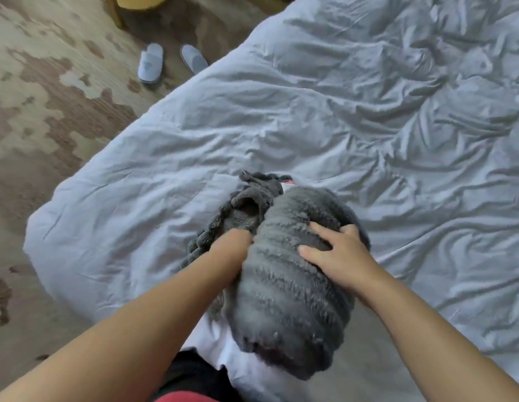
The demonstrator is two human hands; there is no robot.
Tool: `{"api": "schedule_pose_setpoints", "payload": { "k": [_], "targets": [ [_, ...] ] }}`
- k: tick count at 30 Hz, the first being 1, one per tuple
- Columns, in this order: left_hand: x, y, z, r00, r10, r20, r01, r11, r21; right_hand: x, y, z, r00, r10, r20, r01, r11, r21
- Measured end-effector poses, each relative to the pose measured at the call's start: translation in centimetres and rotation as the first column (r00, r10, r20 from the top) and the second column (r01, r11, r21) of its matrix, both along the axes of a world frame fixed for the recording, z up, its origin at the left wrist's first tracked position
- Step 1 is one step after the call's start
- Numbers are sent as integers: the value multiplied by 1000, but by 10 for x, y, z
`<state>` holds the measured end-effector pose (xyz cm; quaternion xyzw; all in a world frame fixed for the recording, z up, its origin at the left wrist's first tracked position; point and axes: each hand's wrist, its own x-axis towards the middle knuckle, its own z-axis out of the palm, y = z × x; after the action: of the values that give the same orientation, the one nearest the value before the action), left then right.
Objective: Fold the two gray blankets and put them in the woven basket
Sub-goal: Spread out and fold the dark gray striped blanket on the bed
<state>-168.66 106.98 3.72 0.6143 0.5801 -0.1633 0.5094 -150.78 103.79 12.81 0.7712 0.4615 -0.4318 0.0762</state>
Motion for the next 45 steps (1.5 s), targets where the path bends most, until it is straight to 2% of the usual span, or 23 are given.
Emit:
{"api": "schedule_pose_setpoints", "payload": {
  "k": [1,3,5,7,9,11,13,14,15,17,18,20,24,27,29,36,45],
  "targets": [
    [-8,3,9,997,31,-69,-24,994,107,-9,11,-2,996,73,50,-72,997,-33],
    [-27,1,32,963,247,-107,-205,930,306,-33,29,-4,965,217,144,-206,974,-93],
    [-35,-11,57,879,476,12,-431,785,445,-61,42,-11,900,362,241,-351,932,-88],
    [-26,-29,81,824,547,147,-540,681,495,-89,48,-12,854,433,290,-437,898,-55],
    [-9,-45,84,816,565,121,-544,680,492,-105,51,-12,891,394,227,-411,911,34],
    [1,-52,69,800,594,-83,-488,725,487,-112,57,-12,932,354,72,-361,911,197],
    [-4,-53,52,738,651,-178,-500,705,502,-105,59,-12,899,438,-4,-424,873,240],
    [-7,-52,43,715,678,-170,-517,677,524,-96,60,-17,880,475,14,-456,836,306],
    [-11,-52,34,707,692,-145,-522,650,552,-87,59,-24,827,548,127,-551,744,377],
    [-17,-53,16,714,692,-104,-494,604,626,-66,58,-47,607,681,410,-793,493,357],
    [-20,-51,7,713,695,-89,-491,587,644,-58,60,-57,561,706,432,-825,435,360],
    [-22,-48,-11,695,716,-65,-513,557,654,-49,68,-79,580,724,374,-806,441,396],
    [-20,-30,-51,641,767,20,-558,447,699,-52,88,-124,689,683,243,-684,500,531],
    [-32,-16,-89,594,790,150,-610,321,725,-67,99,-165,717,642,270,-632,437,640],
    [-38,-8,-120,579,793,187,-619,279,734,-74,106,-196,738,621,264,-588,399,704],
    [-33,13,-186,543,830,126,-579,261,772,-72,130,-276,750,614,247,-536,345,770],
    [-34,18,-181,538,833,127,-601,274,750,-73,134,-276,743,631,223,-531,353,770]
  ]
}}
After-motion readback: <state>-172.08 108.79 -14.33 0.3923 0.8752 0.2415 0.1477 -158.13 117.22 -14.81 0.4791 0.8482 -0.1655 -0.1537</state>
